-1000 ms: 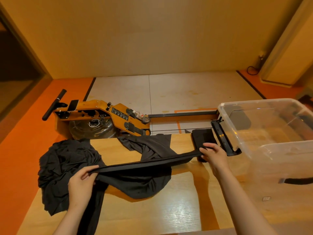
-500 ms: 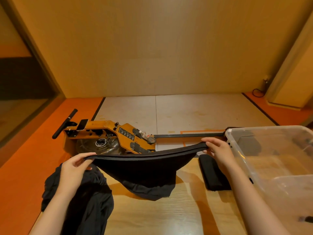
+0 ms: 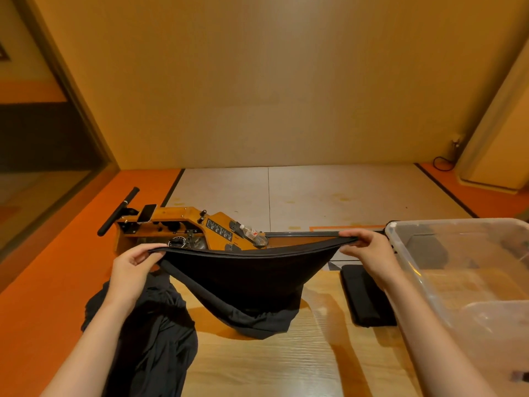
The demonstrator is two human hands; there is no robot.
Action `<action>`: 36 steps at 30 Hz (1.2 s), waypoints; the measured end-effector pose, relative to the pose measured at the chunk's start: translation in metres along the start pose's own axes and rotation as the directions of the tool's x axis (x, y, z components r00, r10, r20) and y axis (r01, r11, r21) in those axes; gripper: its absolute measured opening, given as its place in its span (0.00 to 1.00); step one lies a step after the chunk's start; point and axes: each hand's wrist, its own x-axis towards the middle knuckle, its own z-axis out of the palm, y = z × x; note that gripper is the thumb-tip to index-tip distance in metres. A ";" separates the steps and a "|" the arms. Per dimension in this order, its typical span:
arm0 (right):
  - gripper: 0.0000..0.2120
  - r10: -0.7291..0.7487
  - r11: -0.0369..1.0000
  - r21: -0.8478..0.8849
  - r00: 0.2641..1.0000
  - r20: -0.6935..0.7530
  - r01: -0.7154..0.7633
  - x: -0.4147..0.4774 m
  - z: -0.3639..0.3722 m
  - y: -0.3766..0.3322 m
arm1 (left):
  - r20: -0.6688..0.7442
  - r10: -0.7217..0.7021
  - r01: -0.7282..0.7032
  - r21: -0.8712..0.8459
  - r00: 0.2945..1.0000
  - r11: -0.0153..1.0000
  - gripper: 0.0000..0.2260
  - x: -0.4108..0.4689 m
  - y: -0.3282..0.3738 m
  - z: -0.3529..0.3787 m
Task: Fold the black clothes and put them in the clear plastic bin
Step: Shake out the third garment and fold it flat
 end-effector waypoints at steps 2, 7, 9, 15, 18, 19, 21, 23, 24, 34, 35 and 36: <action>0.11 -0.047 0.999 -0.001 0.999 -0.023 0.047 0.001 -0.002 -0.002 | -0.004 -0.020 0.020 0.002 1.000 1.000 0.07 0.004 0.002 -0.004; 0.03 -0.111 0.993 -0.042 0.993 -0.049 0.109 0.002 -0.008 -0.009 | 0.069 -0.097 0.098 -0.013 0.993 0.995 0.06 0.014 0.002 -0.022; 0.02 -0.141 0.988 -0.071 0.989 -0.050 0.137 0.002 -0.011 -0.011 | 0.098 -0.113 0.113 0.003 0.989 0.994 0.06 0.015 0.006 -0.028; 0.04 -0.230 0.970 -0.087 0.972 -0.049 0.225 0.006 -0.020 -0.026 | 0.127 -0.022 0.020 0.023 0.992 1.000 0.08 0.015 0.030 -0.034; 0.04 -0.257 0.966 -0.045 0.966 -0.025 0.256 0.003 -0.023 -0.040 | 0.123 0.079 -0.093 0.108 0.989 0.990 0.09 0.021 0.043 -0.036; 0.04 -0.268 0.963 -0.025 0.963 -0.032 0.268 0.002 -0.023 -0.045 | 0.117 0.103 -0.117 0.113 0.988 0.987 0.09 0.023 0.048 -0.036; 0.05 -0.293 0.956 0.009 0.954 -0.063 0.295 0.002 -0.025 -0.054 | 0.112 0.145 -0.155 0.090 0.983 0.984 0.09 0.027 0.059 -0.036; 0.05 -0.310 0.949 0.038 0.947 -0.086 0.314 0.004 -0.028 -0.062 | 0.108 0.155 -0.160 0.032 0.982 0.987 0.10 0.033 0.068 -0.037; 0.06 -0.317 0.945 0.050 0.944 -0.092 0.322 0.005 -0.030 -0.066 | 0.102 0.151 -0.152 -0.003 0.983 0.988 0.10 0.036 0.072 -0.038; 0.05 -0.476 0.874 0.018 0.864 -0.165 0.485 0.008 -0.058 -0.124 | 0.107 0.210 -0.190 -0.166 0.972 0.968 0.08 0.050 0.126 -0.045; 0.05 -0.487 0.867 0.019 0.855 -0.176 0.498 0.007 -0.060 -0.130 | 0.120 0.209 -0.186 -0.177 0.970 0.967 0.08 0.051 0.131 -0.046; 0.05 -0.498 0.860 0.023 0.847 -0.185 0.510 0.006 -0.063 -0.136 | 0.138 0.211 -0.183 -0.187 0.968 0.965 0.08 0.052 0.135 -0.048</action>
